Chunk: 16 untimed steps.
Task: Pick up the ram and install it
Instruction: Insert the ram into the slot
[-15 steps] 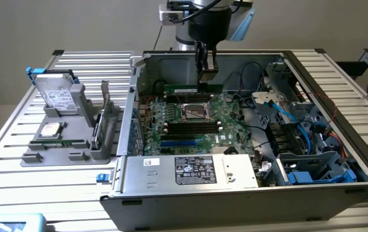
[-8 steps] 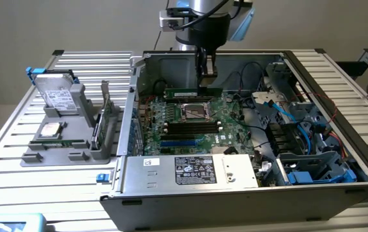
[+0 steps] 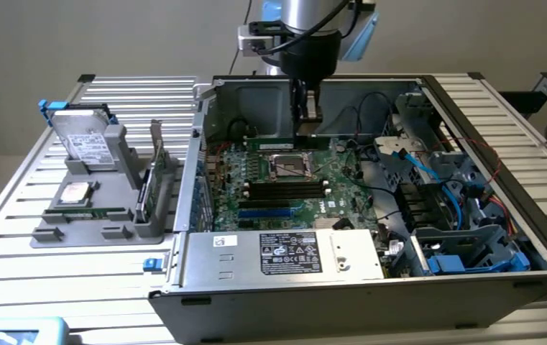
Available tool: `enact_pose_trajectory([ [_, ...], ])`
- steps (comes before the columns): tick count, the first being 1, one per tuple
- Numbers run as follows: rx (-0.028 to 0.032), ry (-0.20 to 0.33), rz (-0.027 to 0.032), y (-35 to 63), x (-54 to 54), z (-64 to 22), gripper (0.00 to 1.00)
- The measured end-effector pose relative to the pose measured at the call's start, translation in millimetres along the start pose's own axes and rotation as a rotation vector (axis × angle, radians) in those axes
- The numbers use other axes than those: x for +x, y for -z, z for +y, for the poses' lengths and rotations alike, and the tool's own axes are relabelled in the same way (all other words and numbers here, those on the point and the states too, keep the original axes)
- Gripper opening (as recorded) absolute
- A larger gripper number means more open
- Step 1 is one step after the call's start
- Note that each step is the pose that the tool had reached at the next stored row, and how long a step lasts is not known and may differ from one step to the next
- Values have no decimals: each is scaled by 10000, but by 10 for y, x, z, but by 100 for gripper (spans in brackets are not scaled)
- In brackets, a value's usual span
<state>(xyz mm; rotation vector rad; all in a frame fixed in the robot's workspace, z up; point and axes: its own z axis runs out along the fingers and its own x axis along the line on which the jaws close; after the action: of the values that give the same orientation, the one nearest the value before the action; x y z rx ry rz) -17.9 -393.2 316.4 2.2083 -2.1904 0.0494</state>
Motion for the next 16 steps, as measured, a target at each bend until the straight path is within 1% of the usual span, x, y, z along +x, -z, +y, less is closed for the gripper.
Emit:
enact_pose_trajectory([
  [8, 1, 0, -1, -93, -4, -5, 13],
  [16, 1, -1, 1, -133, -6, -21, 13],
])
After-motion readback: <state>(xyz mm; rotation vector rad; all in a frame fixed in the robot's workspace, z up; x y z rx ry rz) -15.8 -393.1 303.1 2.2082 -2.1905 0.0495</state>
